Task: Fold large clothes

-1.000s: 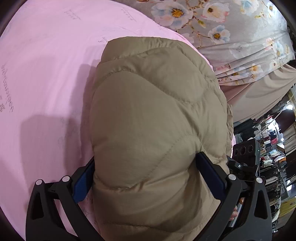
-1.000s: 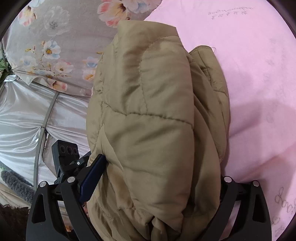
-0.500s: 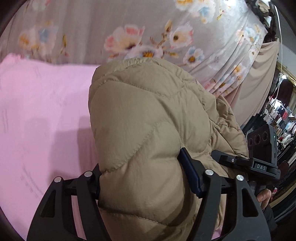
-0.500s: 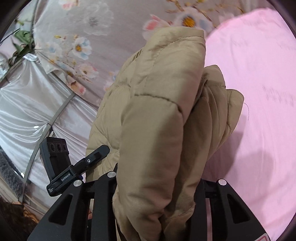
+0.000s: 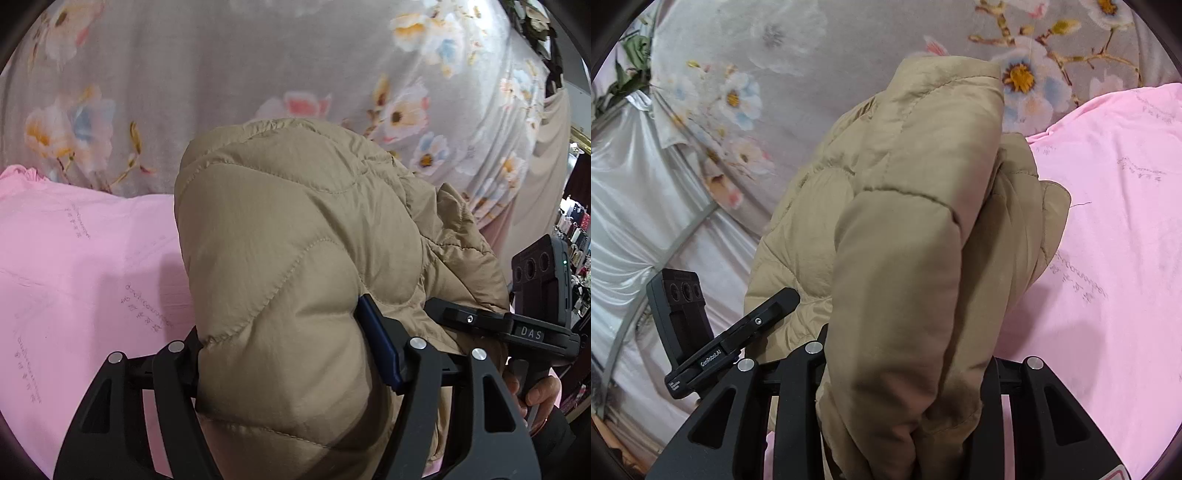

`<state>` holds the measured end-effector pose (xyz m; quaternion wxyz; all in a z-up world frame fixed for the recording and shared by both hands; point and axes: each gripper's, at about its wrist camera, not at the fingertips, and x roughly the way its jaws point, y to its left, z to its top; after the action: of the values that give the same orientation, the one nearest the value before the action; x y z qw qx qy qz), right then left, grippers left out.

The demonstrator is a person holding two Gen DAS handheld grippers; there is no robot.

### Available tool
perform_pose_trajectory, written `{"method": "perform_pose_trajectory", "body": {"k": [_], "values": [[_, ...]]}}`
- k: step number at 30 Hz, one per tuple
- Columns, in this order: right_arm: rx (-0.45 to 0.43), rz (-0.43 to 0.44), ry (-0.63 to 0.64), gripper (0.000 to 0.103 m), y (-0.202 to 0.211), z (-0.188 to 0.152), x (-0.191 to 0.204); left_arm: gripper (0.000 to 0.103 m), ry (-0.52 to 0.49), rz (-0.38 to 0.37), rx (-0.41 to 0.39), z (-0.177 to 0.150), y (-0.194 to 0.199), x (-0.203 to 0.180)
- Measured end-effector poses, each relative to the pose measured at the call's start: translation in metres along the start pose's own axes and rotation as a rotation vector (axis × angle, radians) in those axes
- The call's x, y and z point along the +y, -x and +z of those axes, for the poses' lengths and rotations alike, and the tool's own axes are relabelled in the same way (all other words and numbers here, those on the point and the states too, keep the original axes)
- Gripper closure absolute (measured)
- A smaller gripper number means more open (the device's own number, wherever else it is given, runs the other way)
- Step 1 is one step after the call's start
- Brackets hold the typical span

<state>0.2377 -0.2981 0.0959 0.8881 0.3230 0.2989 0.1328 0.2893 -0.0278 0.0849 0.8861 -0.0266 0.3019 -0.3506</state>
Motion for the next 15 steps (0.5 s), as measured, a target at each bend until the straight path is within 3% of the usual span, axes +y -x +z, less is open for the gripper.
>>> {"method": "perform_pose_trajectory", "body": {"k": [8,15], "values": [[0.075,-0.06,-0.016,0.067,-0.078,0.0,-0.035,0.035,0.055,0.047,0.083,-0.014,-0.079,0.062],[0.074,-0.073,-0.019,0.053,-0.101,-0.01,-0.052,0.026,0.102,0.029,0.036,-0.038,-0.091,0.092]]}}
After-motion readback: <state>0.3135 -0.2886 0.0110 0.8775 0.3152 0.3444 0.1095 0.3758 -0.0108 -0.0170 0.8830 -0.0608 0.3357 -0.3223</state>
